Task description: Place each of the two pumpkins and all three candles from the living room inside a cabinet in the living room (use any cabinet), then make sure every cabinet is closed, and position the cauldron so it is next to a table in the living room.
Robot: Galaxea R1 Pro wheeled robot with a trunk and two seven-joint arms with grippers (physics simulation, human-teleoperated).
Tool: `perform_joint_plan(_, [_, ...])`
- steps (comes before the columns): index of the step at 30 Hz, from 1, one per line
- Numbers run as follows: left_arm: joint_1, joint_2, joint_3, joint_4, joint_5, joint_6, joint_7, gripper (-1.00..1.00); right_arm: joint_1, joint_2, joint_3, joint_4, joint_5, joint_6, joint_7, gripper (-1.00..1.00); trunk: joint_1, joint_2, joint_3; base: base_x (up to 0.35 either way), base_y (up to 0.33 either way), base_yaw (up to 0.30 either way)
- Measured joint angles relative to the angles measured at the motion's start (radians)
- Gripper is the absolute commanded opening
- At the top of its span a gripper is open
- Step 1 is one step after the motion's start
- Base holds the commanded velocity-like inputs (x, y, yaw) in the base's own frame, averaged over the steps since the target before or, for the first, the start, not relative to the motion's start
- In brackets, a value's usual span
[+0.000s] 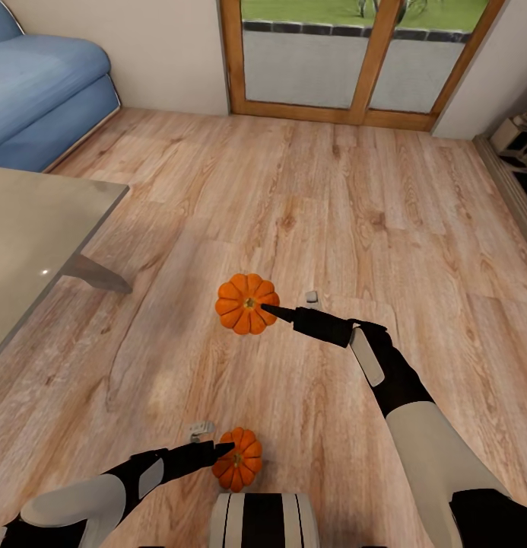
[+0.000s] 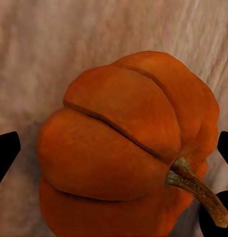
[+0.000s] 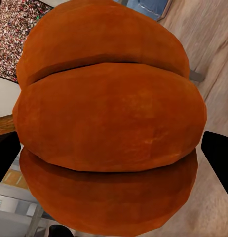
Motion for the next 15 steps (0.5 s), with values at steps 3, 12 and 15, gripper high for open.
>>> perform_joint_plan(3, [0.001,0.001,0.0,0.001,0.001,0.0,0.001,1.0,0.0,0.0,0.0,0.0,0.0,0.0,0.0,-1.0,0.0,0.0,0.0,0.0,0.0,0.0])
perform_joint_plan(12, [0.001,0.0,0.0,0.003,-0.001,0.003,0.069,1.0,0.0,0.0,0.0,0.0,0.0,0.0,0.0,-1.0,0.0,0.0,0.0,0.0,0.0,0.0])
perform_joint_plan(15, [0.001,0.0,0.0,0.001,-0.003,0.002,0.094,1.0,0.0,0.0,0.0,0.0,0.0,0.0,0.0,-1.0,0.0,0.0,0.0,0.0,0.0,0.0])
